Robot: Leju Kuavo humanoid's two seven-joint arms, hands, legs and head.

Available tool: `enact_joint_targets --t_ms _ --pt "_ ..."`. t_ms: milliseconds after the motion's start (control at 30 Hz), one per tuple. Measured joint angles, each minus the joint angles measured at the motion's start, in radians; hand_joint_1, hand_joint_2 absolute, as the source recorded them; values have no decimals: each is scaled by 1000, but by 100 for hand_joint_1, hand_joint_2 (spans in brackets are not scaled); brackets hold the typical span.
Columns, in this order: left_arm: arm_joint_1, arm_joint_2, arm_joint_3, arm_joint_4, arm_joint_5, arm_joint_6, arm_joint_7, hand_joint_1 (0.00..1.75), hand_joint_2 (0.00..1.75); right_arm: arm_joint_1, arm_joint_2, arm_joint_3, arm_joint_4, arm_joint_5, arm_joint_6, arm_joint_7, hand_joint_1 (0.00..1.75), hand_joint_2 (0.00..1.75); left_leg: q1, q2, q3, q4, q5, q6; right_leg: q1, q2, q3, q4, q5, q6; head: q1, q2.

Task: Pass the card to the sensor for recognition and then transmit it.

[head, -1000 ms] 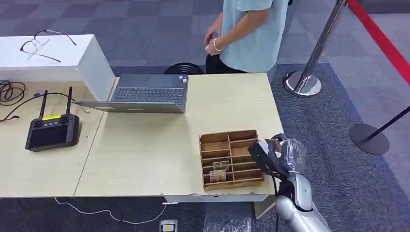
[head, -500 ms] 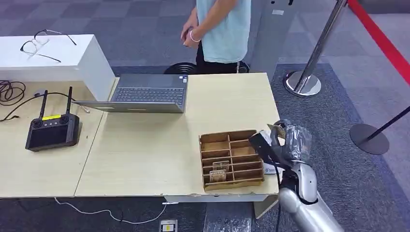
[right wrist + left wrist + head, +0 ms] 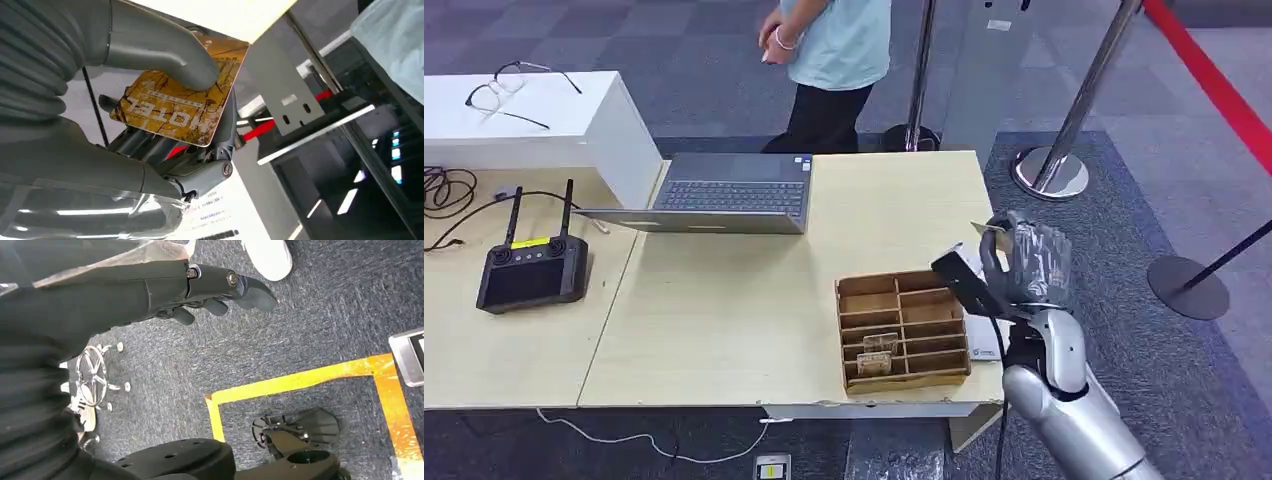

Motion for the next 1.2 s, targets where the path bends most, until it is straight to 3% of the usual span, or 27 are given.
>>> enact_joint_targets --t_ms 567,1200 --pt "0 -3 -14 0 -21 -3 -22 0 175 -164 -13 60 -33 17 103 14 175 175 0 0 0 0 0 0 0 0 0 0 0 0 -1 0" --pt "0 -17 -15 0 -17 -4 -23 0 175 -270 -25 132 -47 18 157 29 175 175 0 0 -1 0 0 0 0 0 0 0 0 0 0 0"
